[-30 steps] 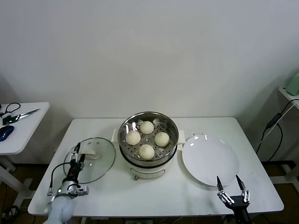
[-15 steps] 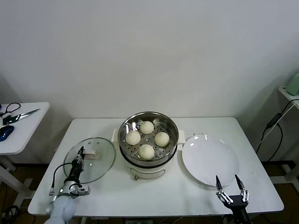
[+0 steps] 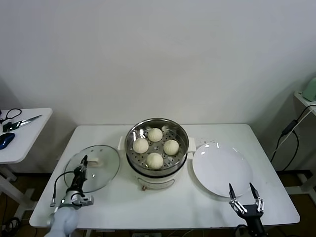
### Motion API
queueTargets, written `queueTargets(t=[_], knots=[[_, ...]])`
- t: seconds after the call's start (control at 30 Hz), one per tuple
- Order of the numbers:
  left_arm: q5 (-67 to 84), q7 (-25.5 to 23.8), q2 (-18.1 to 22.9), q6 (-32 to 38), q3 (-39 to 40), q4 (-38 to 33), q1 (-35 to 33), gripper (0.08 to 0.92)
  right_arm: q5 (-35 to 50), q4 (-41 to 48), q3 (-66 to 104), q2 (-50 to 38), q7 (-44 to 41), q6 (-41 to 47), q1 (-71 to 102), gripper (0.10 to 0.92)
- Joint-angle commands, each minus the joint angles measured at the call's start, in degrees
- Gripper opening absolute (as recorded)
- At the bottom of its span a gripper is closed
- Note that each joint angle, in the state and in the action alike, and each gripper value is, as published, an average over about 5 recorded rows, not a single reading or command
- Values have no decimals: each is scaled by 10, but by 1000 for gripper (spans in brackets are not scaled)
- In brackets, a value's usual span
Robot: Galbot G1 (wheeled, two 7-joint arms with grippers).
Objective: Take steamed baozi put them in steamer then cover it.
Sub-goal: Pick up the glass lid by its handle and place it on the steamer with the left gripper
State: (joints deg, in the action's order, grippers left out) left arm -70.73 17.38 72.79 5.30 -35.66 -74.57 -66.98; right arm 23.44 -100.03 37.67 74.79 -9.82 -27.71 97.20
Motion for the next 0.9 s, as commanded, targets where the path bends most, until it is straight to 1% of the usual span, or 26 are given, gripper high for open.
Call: queueTargets(t=[0.03, 0.17, 0.3, 0.43, 0.57, 0.67, 0.73, 0.83, 0.9], knots=[[43, -15, -2, -5, 3, -33, -5, 142, 0, -2, 0, -2, 2, 0, 0, 823], [115, -52, -39, -26, 6, -126, -27, 142, -11, 0, -1, -1, 10, 0, -3, 823], [170, -91, -91, -59, 3, -213, -52, 142, -27, 1, -1, 1, 20, 2, -6, 823], [212, -125, -138, -95, 0, -272, -67, 142, -43, 3, -1, 3, 33, 9, -10, 823], [236, -146, -174, -143, 1, -321, -63, 142, -55, 5, -2, 4, 39, 14, -14, 823], [244, -169, -188, -201, 16, -366, -50, 142, -55, 6, -4, 2, 40, 18, -19, 823], [242, -187, -192, -247, 41, -398, -35, 142, -56, 10, -6, 0, 40, 19, -22, 823], [232, -214, -186, -315, 99, -441, -9, 142, -56, 15, -10, -3, 42, 20, -27, 823], [218, -230, -173, -358, 145, -461, 11, 142, -57, 19, -12, -4, 44, 21, -30, 823]])
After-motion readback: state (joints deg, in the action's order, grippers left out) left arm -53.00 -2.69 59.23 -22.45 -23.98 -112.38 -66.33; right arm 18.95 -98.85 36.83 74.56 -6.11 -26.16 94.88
